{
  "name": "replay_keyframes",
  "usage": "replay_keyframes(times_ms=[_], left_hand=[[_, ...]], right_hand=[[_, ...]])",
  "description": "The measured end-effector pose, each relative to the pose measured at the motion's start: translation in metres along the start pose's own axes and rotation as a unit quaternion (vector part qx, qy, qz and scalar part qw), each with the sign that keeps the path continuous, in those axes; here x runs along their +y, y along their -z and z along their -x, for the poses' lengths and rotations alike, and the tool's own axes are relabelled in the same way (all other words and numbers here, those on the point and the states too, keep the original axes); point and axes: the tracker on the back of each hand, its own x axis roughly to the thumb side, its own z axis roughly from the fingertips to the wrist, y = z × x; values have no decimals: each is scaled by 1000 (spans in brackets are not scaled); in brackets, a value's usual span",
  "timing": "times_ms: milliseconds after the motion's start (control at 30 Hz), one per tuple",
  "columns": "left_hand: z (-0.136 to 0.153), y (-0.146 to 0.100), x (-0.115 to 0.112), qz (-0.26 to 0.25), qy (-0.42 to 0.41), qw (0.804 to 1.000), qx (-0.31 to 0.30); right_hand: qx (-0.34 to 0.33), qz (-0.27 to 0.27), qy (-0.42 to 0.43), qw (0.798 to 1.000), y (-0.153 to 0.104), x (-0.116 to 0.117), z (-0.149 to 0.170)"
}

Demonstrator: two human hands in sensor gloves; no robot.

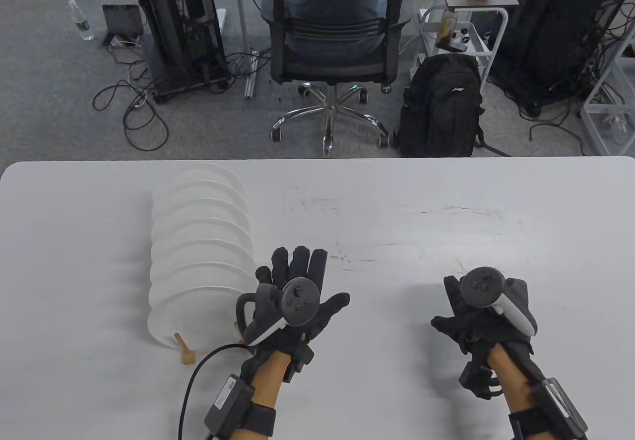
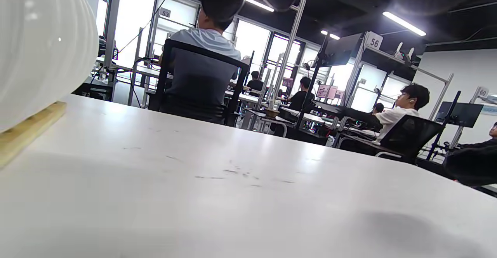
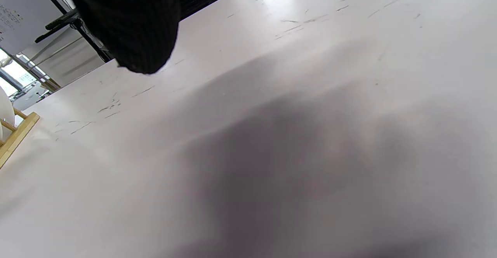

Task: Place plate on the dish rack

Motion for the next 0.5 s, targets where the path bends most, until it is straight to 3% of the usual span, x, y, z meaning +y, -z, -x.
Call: replay_keyframes(times_ms=[500], left_hand=[[7, -1, -9, 28, -7, 999, 17]], right_hand=[[2, -17, -12, 1000, 4, 2, -2]])
